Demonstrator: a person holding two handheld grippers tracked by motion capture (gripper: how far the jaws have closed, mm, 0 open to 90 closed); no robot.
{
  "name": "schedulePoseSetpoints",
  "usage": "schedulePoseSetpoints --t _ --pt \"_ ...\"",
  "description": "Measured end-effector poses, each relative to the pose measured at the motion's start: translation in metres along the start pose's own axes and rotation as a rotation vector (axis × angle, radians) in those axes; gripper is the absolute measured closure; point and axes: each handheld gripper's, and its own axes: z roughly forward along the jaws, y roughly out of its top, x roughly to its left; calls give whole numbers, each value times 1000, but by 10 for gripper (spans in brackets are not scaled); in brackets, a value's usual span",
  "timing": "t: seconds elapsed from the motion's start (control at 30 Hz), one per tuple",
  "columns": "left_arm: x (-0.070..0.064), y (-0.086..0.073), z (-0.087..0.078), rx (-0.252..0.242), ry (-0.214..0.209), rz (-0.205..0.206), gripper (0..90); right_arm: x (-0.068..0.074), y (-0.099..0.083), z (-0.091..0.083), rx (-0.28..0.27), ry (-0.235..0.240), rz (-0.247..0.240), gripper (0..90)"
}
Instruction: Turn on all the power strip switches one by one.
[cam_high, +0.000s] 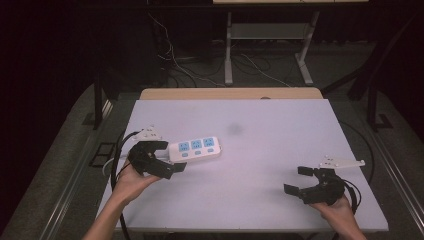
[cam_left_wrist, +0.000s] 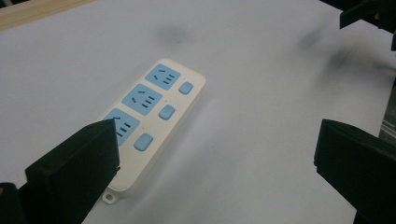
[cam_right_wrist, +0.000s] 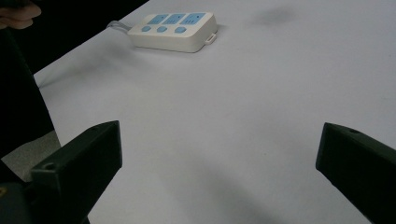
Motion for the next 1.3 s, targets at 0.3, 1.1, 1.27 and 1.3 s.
schedulePoseSetpoints --t 0.3,1.1,1.27,1.3 --pt "11 6 7 52 36 11 0 0 0 0 6 -1 -1 4" --pt "32 11 26 124 84 8 116 0 -1 3 28 -13 -11 4" --pt "35 10 31 136 96 12 220 0 -1 2 24 -10 -11 4" --pt "36 10 32 136 98 14 220 0 -1 2 24 -10 -10 3"
